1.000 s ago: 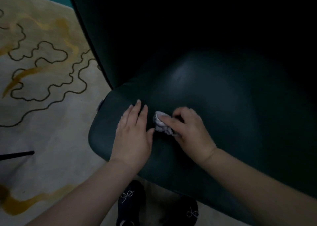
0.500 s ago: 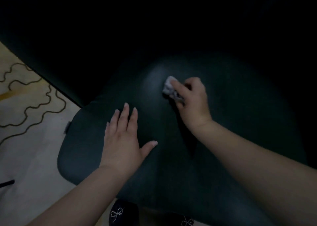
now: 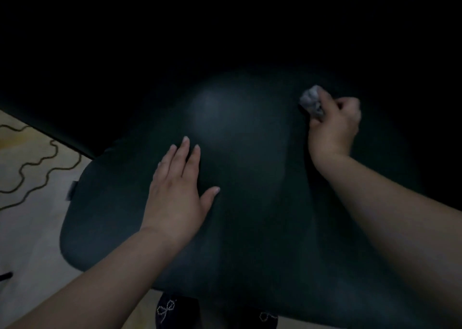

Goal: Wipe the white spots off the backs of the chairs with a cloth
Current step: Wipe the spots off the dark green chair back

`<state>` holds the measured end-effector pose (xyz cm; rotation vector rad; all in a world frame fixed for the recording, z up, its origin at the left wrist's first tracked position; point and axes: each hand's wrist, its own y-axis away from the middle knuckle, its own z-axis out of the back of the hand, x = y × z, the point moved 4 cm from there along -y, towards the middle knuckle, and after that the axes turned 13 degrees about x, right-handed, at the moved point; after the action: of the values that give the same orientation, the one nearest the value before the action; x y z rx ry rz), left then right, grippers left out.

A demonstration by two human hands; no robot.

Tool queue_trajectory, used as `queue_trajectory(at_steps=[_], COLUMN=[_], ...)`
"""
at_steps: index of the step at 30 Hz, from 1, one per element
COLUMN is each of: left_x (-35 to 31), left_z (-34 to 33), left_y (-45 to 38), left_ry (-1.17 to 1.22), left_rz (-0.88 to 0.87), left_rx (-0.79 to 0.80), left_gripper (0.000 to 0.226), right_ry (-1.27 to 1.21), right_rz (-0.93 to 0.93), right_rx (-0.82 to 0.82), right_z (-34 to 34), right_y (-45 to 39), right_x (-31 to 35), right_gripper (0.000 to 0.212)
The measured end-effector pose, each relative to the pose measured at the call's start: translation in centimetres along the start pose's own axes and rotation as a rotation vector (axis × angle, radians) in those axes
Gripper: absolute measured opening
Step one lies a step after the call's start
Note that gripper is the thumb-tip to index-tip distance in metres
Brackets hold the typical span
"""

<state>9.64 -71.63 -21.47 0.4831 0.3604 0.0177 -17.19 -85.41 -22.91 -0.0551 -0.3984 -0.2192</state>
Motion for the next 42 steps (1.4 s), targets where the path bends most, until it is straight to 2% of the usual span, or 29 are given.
queue_trajectory(at_steps=[2,4,6,11,13,14,18,20,27,35,42], left_x=[0.0,0.1,0.0,-0.3,-0.6,-0.7,-1.1,-1.3,-2.1,-2.6,0.4], left_z=[-0.1,-0.2,-0.3,-0.9,-1.2,-1.3,-0.7,0.4,8.3,19.0,26.0], left_y=[0.1,0.3,0.6,1.9,2.6,3.0,4.8,5.9,11.6,19.8,22.9], left_ry=[-0.005,0.000,0.005,-0.031,-0.037,-0.049,-0.126,-0.160,-0.221,-0.219,-0.228], left_rz=[-0.011,-0.018,-0.022,-0.030,-0.040,-0.048,-0.066,-0.057,0.010,0.062,0.057], left_rx=[-0.010,-0.010,-0.008,0.022,0.045,0.057,0.092,0.097,0.060,-0.055,-0.083], left_gripper=[0.078,0.075,0.074,0.072,0.071,0.071,0.069,0.068,0.067,0.064,0.063], right_ry=[-0.009,-0.059,-0.167,-0.112,-0.062,-0.060,-0.115,-0.189,-0.444,-0.575,-0.645], right_rz=[-0.037,-0.051,0.089,0.418,0.474,0.432,0.058,-0.001,0.067,0.108,0.057], right_rx=[-0.031,0.017,0.133,0.335,0.372,0.362,0.306,0.322,0.368,0.309,0.333], right_z=[0.3,0.4,-0.1,-0.1,0.8,1.4,4.0,5.2,13.6,25.1,28.6], right_y=[2.0,4.6,8.3,18.0,19.3,19.2,18.7,18.7,18.9,19.2,19.0], right_x=[-1.5,-1.6,-0.3,2.7,1.1,-0.2,-4.7,-4.7,3.3,11.7,18.3], right_gripper=[0.029,0.018,0.027,0.066,0.066,0.064,0.065,0.061,0.046,0.041,0.038])
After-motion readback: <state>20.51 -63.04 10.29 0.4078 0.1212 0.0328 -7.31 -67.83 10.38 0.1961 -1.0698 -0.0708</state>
